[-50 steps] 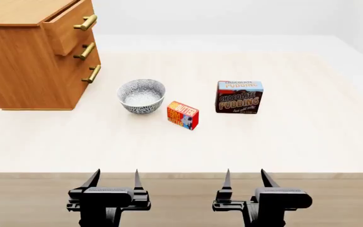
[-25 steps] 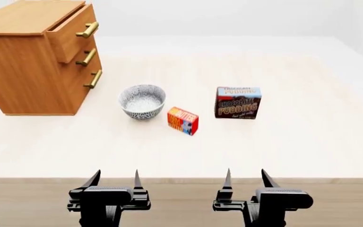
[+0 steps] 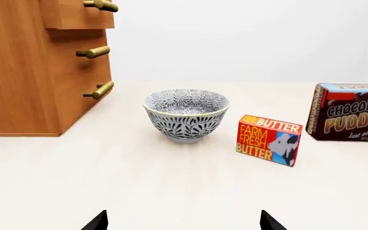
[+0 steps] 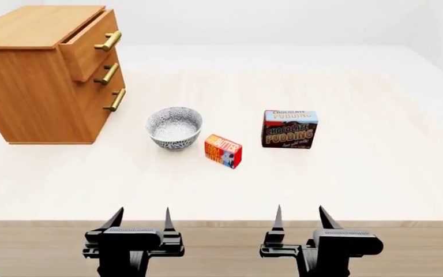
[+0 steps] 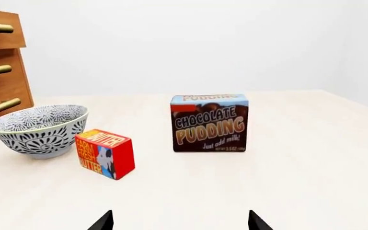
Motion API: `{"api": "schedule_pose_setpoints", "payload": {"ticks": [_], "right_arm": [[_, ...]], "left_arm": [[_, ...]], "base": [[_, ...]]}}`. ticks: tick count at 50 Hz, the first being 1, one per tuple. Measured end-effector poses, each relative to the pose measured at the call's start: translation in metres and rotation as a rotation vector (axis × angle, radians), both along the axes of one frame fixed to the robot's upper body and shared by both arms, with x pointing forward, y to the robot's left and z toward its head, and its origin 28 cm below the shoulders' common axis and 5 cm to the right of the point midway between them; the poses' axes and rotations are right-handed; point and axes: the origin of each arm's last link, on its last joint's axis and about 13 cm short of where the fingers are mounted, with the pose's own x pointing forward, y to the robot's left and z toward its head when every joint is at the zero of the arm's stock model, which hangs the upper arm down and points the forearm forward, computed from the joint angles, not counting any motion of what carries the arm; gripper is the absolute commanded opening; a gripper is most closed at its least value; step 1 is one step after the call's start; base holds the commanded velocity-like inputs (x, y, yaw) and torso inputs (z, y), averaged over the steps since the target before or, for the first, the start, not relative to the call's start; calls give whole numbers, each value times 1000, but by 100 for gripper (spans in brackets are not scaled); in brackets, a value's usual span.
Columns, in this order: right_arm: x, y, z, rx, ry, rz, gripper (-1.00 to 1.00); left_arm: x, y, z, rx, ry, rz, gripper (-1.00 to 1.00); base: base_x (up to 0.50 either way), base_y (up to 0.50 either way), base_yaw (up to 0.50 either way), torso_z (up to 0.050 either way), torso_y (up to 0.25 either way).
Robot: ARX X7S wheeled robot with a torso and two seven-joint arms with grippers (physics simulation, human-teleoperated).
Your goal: Put the butter at the back in the top drawer of the cabinet and close it.
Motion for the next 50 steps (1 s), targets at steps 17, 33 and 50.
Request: {"api": "schedule_pose_setpoints", "payload": {"ticks": [17, 33, 50], "right_arm": [[0, -1, 0, -12, 8, -3, 100], [0, 1, 0, -9, 9, 2, 100], [1, 0, 9, 38, 9, -4, 100]], "left_arm": [[0, -1, 0, -5, 4, -1, 100], [0, 1, 0, -2, 3, 5, 100], [-1, 1, 9, -10, -6, 9, 100]], "base": [[0, 147, 0, 17, 0], [0, 345, 0, 0, 0], [0, 0, 0, 0, 0]]}}
